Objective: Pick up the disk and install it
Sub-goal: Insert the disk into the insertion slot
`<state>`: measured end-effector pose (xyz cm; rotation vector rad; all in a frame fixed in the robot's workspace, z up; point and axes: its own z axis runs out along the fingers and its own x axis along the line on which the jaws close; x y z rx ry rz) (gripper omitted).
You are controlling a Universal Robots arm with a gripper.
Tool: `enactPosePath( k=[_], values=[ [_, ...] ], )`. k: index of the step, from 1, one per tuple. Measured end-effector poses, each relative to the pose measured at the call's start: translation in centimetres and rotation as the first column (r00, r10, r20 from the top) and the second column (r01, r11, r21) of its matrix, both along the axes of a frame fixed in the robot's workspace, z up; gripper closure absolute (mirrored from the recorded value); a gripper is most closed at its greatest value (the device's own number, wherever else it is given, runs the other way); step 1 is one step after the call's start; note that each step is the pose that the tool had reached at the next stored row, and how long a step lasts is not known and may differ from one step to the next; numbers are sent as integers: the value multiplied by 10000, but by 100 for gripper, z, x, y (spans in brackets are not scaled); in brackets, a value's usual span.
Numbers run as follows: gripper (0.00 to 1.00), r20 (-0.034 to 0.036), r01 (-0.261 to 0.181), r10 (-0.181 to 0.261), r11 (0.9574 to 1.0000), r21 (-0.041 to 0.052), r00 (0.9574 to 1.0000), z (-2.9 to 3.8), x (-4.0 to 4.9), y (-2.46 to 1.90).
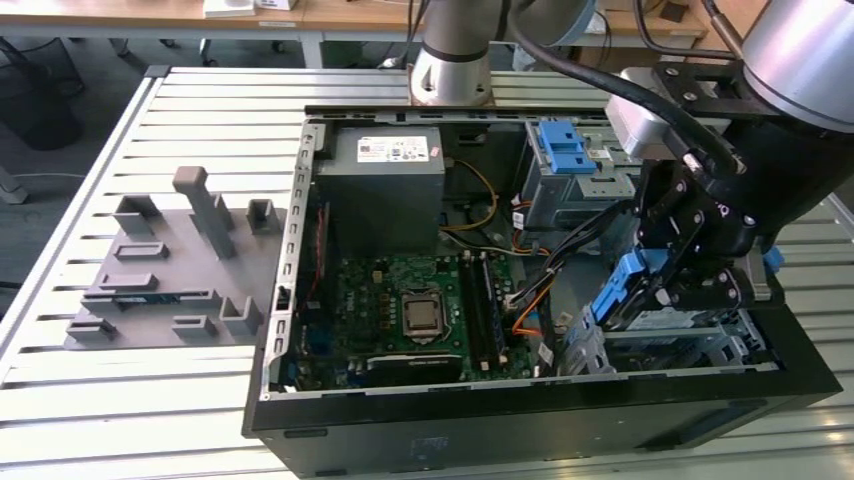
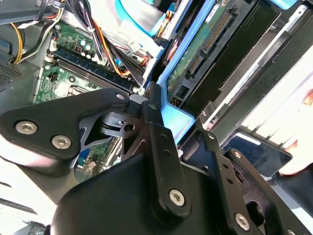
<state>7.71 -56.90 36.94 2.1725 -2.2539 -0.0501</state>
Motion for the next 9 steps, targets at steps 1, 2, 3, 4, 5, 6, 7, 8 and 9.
enactPosePath(
  k=[1, 2, 3, 4, 5, 6, 7, 8, 9],
  values=[
    [64, 0, 0, 0, 10000, 1, 10000, -6, 0, 0],
    [64, 0, 0, 0, 10000, 1, 10000, -11, 0, 0],
    [64, 0, 0, 0, 10000, 1, 10000, -17, 0, 0],
    [64, 0, 0, 0, 10000, 0, 10000, -22, 0, 0],
    [64, 0, 0, 0, 10000, 0, 10000, -28, 0, 0],
    [64, 0, 0, 0, 10000, 0, 10000, -34, 0, 0],
    [64, 0, 0, 0, 10000, 1, 10000, -40, 0, 0],
    [64, 0, 0, 0, 10000, 1, 10000, -45, 0, 0],
    [64, 0, 0, 0, 10000, -1, 10000, -48, 0, 0]
  ],
)
